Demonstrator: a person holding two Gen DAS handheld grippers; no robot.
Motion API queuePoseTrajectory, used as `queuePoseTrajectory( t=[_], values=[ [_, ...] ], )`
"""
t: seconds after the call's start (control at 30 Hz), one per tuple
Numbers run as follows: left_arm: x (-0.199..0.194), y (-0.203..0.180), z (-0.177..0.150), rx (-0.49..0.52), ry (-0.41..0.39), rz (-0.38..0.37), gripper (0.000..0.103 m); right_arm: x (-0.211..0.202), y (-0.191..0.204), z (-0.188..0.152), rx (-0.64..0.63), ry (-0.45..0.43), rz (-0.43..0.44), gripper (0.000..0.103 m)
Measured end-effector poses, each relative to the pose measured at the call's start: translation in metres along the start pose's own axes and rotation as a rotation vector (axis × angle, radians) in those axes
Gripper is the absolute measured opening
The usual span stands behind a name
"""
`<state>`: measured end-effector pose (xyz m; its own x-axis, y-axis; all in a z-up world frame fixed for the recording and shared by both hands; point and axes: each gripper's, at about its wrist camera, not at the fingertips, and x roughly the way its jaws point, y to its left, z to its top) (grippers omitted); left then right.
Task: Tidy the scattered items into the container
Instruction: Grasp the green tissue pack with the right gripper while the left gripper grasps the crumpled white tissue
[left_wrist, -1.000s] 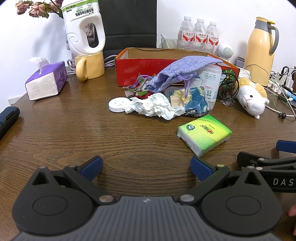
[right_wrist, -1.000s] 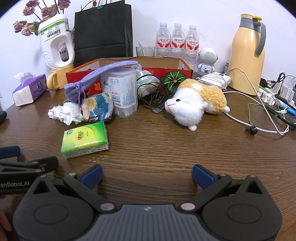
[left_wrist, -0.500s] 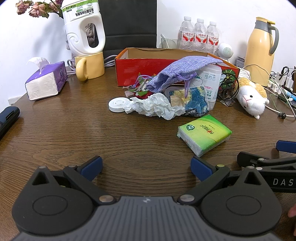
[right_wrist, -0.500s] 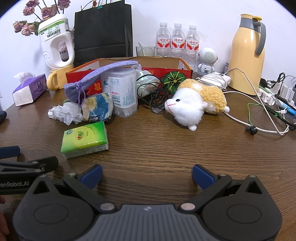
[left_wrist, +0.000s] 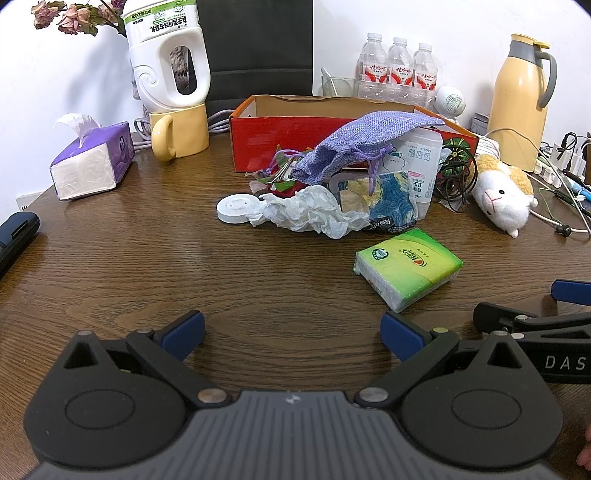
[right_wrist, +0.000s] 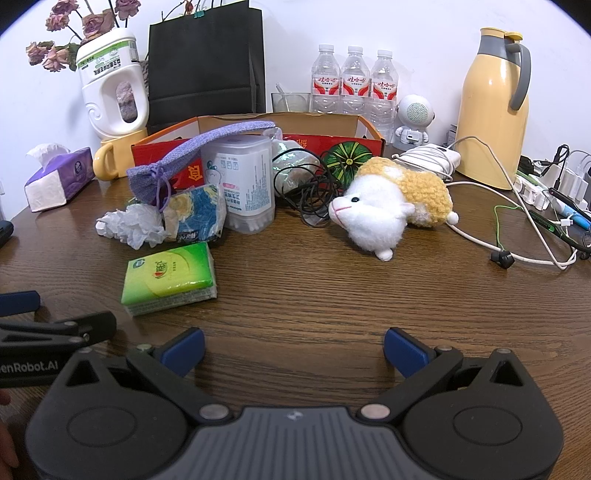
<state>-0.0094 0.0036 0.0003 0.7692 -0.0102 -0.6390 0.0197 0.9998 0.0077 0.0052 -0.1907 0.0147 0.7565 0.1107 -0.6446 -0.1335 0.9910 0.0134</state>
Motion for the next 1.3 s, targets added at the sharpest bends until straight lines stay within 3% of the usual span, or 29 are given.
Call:
queuePoseTrajectory(
  t=[0.2,0.33,0.47,0.57,0.7,0.73,0.8,0.93,1.1,1.13,1.17,1.2,1.3],
  values=[
    [0.0,0.001,0.0,0.003,-0.002,-0.007,0.103,0.0,0.0,0.001,-0.001,0.0,0.002,0.103],
    [-0.006,0.015,0.006,0.029,-0.038,-0.13,0.103,-0.001,-0.002,0.002,0.004,-0.01,0.024,0.1],
    [-0.008,0.042,0.031,0.021,-0.141,-0.128,0.103,-0.004,0.0,0.01,0.004,-0.033,0.187,0.095],
    [0.005,0.06,0.046,-0.006,-0.123,-0.121,0.103,0.002,0.022,0.017,-0.082,-0.033,0.217,0.095],
    [0.016,0.059,0.051,0.04,-0.123,-0.199,0.103,0.01,0.055,0.027,-0.195,-0.041,0.247,0.091],
    [0.02,0.056,0.054,0.054,-0.115,-0.202,0.103,0.012,0.06,0.029,-0.205,-0.038,0.256,0.088],
    [0.03,0.049,0.059,0.062,-0.089,-0.206,0.103,0.022,0.066,0.033,-0.219,-0.009,0.249,0.063],
    [0.046,0.038,0.067,0.052,-0.074,-0.25,0.102,0.026,0.053,0.037,-0.18,0.005,0.228,0.063],
    [0.057,0.017,0.07,0.107,-0.046,-0.242,0.077,0.019,0.016,0.032,-0.09,0.003,0.206,0.063],
    [0.059,0.013,0.07,0.126,-0.035,-0.245,0.065,0.018,0.011,0.031,-0.077,0.001,0.205,0.063],
    [0.06,0.01,0.068,0.138,-0.027,-0.242,0.042,0.016,0.007,0.03,-0.066,-0.005,0.201,0.063],
    [0.061,0.009,0.067,0.139,-0.021,-0.232,0.029,0.014,0.004,0.029,-0.057,-0.011,0.197,0.063],
    [0.052,0.01,0.064,0.118,-0.041,-0.211,0.022,0.011,0.0,0.027,-0.048,-0.015,0.201,0.063]
  ],
)
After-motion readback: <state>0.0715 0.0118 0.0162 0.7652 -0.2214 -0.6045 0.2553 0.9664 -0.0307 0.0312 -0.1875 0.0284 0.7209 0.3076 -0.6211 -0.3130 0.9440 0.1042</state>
